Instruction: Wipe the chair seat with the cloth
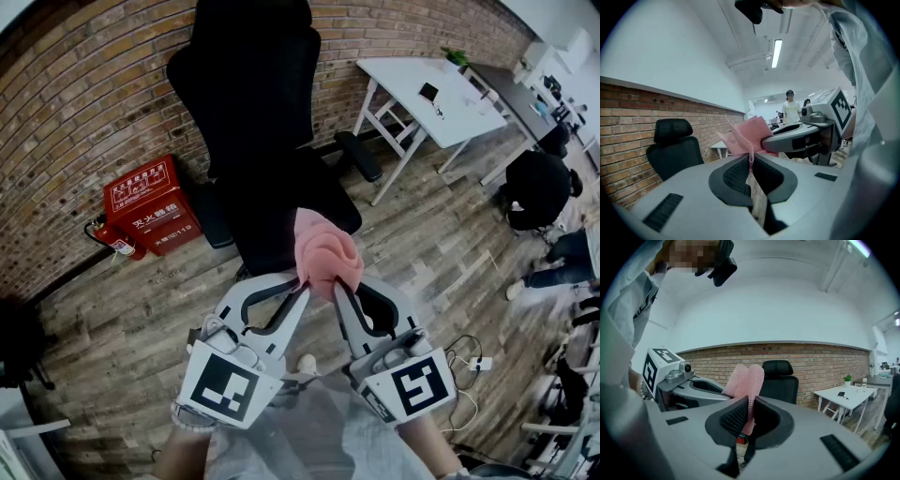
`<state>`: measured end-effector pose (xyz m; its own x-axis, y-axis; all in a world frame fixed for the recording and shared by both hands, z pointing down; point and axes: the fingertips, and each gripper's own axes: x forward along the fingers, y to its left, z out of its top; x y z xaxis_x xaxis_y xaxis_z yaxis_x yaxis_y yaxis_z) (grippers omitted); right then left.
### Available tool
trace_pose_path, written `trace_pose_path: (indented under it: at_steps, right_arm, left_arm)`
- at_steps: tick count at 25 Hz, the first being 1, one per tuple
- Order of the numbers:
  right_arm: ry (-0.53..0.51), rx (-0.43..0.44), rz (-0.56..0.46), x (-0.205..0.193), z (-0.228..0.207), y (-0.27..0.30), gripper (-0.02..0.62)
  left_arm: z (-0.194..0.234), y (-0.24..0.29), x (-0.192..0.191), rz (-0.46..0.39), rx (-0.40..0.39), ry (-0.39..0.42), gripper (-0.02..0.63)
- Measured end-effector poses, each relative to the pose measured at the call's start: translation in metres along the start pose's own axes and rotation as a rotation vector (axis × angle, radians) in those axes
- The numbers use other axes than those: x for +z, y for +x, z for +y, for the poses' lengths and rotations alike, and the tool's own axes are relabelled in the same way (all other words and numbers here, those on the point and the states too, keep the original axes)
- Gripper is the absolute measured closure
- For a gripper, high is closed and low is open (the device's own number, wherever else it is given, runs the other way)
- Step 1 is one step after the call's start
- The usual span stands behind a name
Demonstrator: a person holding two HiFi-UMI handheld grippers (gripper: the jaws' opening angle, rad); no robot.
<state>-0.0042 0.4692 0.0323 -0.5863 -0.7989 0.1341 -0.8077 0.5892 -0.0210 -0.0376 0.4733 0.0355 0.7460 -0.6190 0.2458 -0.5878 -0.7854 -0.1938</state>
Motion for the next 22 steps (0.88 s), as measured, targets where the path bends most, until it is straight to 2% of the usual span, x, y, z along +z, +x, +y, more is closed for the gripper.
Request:
trace_pose_path:
  at_steps: [22]
  right_arm:
    - [0.016,-0.035,-0.006,0.0025,0.0034,0.0067,0.545]
  left_arm:
    - [0.0076,-0.0036,-0.0013,-0.012,-0.032,0.008,0.569]
